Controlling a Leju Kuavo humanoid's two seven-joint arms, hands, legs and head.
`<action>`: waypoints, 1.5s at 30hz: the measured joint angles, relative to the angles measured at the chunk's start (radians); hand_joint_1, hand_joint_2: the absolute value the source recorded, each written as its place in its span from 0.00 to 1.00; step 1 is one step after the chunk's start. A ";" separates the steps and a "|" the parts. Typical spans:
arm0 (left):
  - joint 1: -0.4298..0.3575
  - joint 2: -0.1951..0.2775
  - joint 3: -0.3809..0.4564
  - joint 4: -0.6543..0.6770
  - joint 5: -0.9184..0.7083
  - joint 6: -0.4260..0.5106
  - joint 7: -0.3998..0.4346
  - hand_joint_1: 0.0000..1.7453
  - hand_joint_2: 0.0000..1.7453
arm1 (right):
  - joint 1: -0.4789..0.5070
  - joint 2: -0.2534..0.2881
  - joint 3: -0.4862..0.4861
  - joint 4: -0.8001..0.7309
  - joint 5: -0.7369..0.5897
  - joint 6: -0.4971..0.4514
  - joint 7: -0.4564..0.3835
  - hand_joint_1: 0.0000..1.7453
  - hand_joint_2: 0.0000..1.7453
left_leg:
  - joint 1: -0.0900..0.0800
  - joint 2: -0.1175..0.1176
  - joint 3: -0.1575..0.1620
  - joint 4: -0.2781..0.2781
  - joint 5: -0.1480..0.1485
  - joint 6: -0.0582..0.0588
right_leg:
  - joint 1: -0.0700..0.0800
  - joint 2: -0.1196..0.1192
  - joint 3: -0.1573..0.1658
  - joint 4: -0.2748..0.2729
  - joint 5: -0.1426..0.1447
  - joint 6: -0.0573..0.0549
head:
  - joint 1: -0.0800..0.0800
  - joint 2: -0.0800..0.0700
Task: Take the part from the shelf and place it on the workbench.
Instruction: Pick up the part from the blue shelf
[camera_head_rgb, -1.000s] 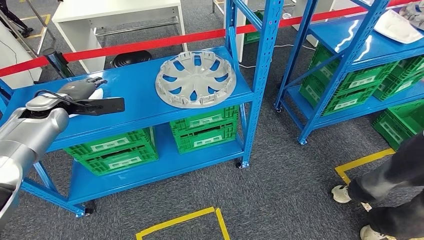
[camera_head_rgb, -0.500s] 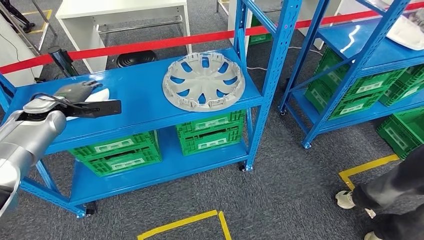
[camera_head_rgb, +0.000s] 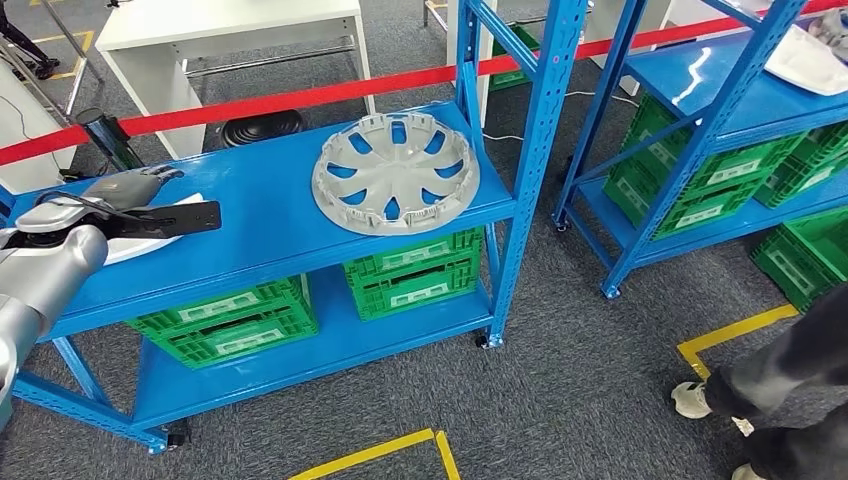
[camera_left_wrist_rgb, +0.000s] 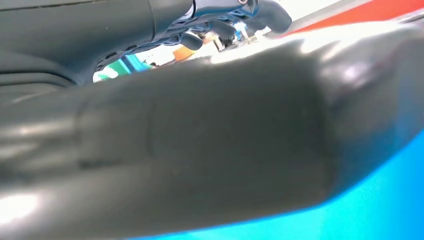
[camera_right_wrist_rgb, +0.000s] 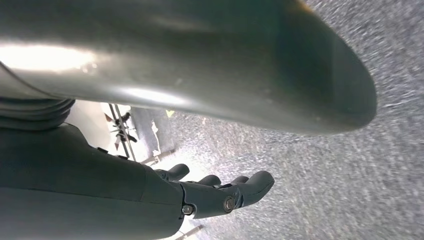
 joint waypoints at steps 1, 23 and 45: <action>0.003 0.005 0.002 0.000 0.000 0.003 0.000 0.00 0.00 | -0.001 0.000 0.000 0.000 0.001 0.003 -0.001 0.00 0.00 | -0.002 -0.001 0.007 -0.013 -0.005 0.004 | 0.002 -0.001 0.000 -0.002 -0.001 0.005 | 0.000 0.000; 0.075 0.104 0.010 0.005 -0.071 -0.001 0.103 0.00 0.00 | -0.006 -0.006 0.003 0.000 0.031 0.012 -0.002 0.00 0.00 | -0.005 -0.011 0.015 -0.025 -0.010 0.024 | 0.004 -0.008 0.021 -0.031 0.002 0.023 | 0.000 0.000; 0.150 0.180 0.045 0.003 -0.087 0.023 0.072 0.00 0.00 | -0.009 0.001 0.013 0.000 0.038 0.021 -0.002 0.00 0.00 | -0.003 -0.010 0.017 -0.027 -0.010 0.024 | 0.004 -0.008 0.021 -0.030 0.000 0.020 | 0.000 0.000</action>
